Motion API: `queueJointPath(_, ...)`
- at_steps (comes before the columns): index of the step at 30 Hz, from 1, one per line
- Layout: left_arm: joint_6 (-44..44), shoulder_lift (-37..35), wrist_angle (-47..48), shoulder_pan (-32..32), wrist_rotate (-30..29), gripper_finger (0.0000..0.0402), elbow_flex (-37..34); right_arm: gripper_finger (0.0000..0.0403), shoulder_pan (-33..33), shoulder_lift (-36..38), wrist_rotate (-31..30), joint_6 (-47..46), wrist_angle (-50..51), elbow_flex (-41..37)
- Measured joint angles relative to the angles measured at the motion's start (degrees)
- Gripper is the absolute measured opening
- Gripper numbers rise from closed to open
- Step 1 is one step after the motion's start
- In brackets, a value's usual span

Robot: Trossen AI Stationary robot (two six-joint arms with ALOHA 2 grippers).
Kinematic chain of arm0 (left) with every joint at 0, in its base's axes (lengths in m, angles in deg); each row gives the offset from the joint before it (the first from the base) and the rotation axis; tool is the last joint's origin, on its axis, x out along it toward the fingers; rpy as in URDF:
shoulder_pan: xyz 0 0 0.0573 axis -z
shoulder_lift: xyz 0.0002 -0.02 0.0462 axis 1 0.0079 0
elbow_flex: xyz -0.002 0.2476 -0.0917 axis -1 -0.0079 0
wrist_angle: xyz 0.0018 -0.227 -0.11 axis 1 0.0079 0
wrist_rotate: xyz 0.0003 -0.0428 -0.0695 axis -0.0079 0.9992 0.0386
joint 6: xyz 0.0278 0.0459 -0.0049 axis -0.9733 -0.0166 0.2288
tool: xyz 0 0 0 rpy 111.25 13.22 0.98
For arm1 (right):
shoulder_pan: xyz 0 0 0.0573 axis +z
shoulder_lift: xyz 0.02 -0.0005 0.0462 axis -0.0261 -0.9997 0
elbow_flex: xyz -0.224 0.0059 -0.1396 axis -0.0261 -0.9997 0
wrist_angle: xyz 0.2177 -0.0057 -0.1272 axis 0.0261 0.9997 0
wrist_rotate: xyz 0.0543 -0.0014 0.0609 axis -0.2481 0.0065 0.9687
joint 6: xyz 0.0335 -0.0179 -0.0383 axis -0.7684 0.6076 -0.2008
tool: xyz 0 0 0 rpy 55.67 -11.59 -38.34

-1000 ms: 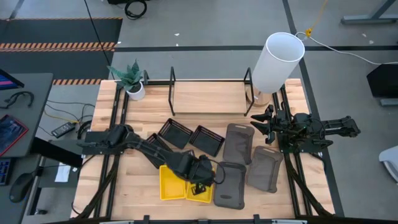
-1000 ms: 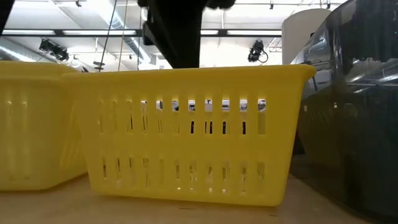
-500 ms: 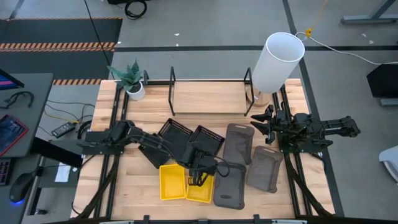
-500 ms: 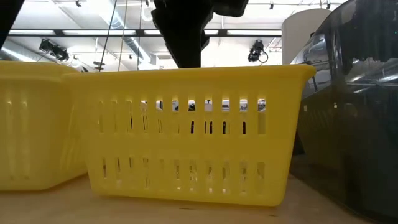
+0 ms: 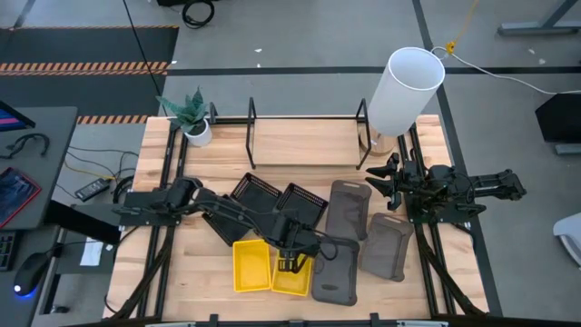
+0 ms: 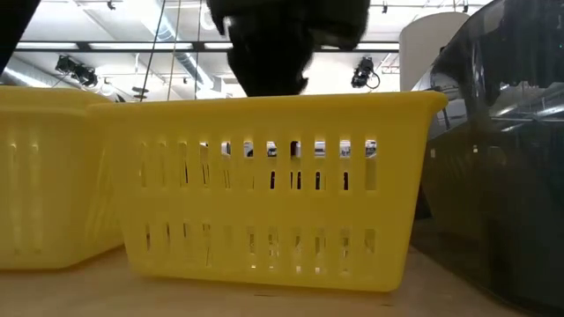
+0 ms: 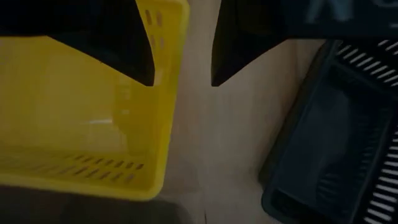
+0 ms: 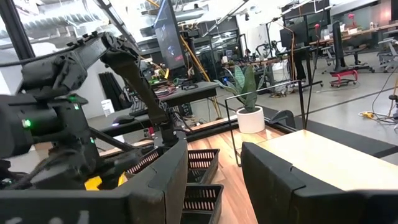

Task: Stack baskets on shelf by color
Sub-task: Stack the right yellow bin on top of the yellow bin

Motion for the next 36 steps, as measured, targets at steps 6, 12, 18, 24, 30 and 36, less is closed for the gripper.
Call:
queueJointPath(6, -0.3, 1.4, -0.6, 0.0, 0.0, 0.0163, 0.0, 0.0155, 0.0, -0.1, -0.1, 0.0, -0.3, 0.0)
queueJointPath(12, 0.7, 1.4, -0.4, 0.0, 0.0, 0.0162, 0.0, 0.0155, 0.0, 0.0, 0.0, 0.0, -0.4, 0.0)
queueJointPath(18, 4.1, 1.4, -0.1, -0.3, 2.9, 0.0161, 0.0, 0.0155, 0.0, 0.0, 0.0, 0.0, -0.4, 0.0)
queueJointPath(24, 4.7, 2.6, -0.4, -0.3, 3.0, 0.0135, 0.0, 0.0155, 0.0, 0.0, 0.0, 0.0, -0.4, 0.0)
queueJointPath(30, 4.8, 4.0, 0.0, -0.3, 3.2, 0.0098, 0.0, 0.0155, 0.0, 0.0, 0.0, 0.0, -0.5, 0.0)
queueJointPath(36, 4.6, 3.9, 0.5, -0.3, 6.1, 0.0025, 0.1, 0.0155, 0.0, 0.0, -0.1, 0.0, -1.2, 0.0)
